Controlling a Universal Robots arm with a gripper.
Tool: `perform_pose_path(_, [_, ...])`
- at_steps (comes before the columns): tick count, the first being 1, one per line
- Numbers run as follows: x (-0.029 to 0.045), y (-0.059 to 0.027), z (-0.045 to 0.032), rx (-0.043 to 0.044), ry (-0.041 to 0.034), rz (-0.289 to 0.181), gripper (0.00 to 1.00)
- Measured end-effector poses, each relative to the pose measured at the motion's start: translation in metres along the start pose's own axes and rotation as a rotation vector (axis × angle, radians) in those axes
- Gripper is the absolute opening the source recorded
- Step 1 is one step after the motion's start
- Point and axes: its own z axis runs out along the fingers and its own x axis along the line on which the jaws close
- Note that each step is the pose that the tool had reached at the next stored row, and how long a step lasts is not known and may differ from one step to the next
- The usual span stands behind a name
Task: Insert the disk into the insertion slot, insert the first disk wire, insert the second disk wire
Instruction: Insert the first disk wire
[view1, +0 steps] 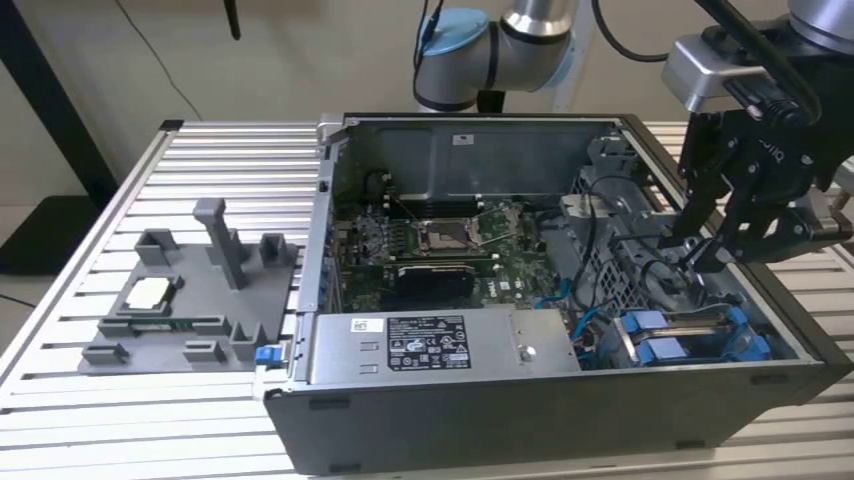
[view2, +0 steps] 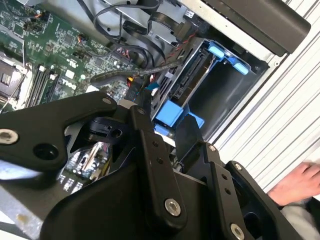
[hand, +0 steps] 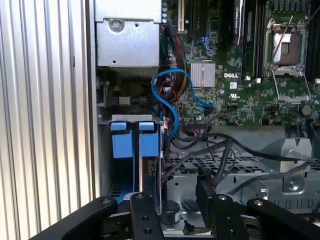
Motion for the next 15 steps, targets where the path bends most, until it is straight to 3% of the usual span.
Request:
perform_pose_path(10, [-0.0274, 0.0035, 0.0024, 0.0001, -0.0057, 0.000, 0.46])
perform_pose_path(15, [-0.0312, 0.0040, 0.0030, 0.0000, -0.0080, 0.000, 0.46])
